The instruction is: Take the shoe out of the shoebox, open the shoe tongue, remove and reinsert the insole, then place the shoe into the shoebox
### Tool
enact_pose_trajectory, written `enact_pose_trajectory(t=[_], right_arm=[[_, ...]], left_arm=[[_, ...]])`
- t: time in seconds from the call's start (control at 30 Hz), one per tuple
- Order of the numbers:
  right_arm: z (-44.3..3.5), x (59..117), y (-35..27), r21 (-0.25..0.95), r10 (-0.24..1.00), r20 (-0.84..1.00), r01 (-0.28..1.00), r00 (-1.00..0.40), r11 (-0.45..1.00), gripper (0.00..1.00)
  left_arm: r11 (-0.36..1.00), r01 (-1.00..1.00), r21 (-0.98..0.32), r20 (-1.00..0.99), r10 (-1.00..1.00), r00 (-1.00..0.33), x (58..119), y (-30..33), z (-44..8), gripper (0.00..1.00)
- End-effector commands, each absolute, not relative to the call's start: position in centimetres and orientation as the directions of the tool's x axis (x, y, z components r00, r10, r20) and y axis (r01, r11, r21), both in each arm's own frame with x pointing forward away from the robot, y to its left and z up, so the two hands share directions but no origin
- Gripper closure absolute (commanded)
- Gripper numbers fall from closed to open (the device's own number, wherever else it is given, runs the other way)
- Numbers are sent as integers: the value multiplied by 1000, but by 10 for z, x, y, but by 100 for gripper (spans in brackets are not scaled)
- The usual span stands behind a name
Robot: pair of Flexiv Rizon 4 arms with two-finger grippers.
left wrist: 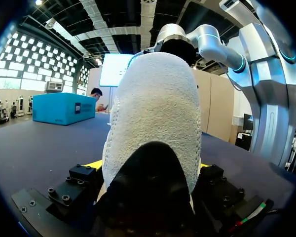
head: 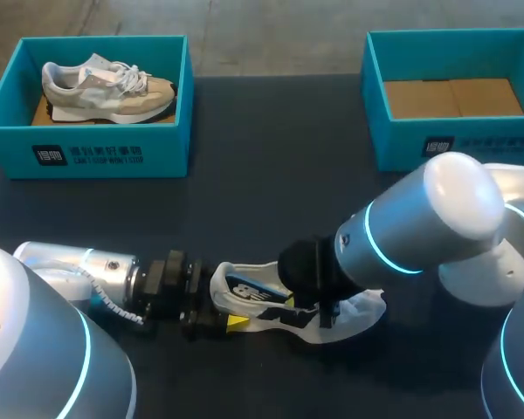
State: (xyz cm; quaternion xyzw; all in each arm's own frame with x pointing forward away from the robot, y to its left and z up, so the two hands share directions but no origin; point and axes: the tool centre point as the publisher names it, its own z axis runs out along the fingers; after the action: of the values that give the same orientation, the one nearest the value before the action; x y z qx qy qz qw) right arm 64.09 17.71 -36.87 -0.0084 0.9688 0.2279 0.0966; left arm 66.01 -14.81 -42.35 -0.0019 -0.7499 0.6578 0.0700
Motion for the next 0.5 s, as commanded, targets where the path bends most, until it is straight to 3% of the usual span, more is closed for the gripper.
enact_pose_trajectory(t=[0.03, 0.4, 0.43, 0.47, 0.5], right_arm=[[-362, 642, 176, 435, 9, -192, -77, -981, 897, 100], [-351, 646, 184, 425, -53, -202, -136, -978, 895, 100], [-351, 646, 184, 424, -57, -197, -137, -979, 895, 96], [-351, 646, 184, 425, -59, -194, -139, -979, 895, 76], [-351, 646, 184, 427, -62, -191, -140, -980, 894, 64]], left_arm=[[136, -91, -987, 104, 91, -990, 659, -148, -428, 100], [136, -91, -987, 104, 91, -990, 659, -148, -428, 100], [136, -91, -987, 104, 91, -990, 659, -148, -428, 100], [136, -91, -987, 104, 91, -990, 659, -148, -428, 100], [136, -91, -987, 104, 91, -990, 659, -148, -428, 100]])
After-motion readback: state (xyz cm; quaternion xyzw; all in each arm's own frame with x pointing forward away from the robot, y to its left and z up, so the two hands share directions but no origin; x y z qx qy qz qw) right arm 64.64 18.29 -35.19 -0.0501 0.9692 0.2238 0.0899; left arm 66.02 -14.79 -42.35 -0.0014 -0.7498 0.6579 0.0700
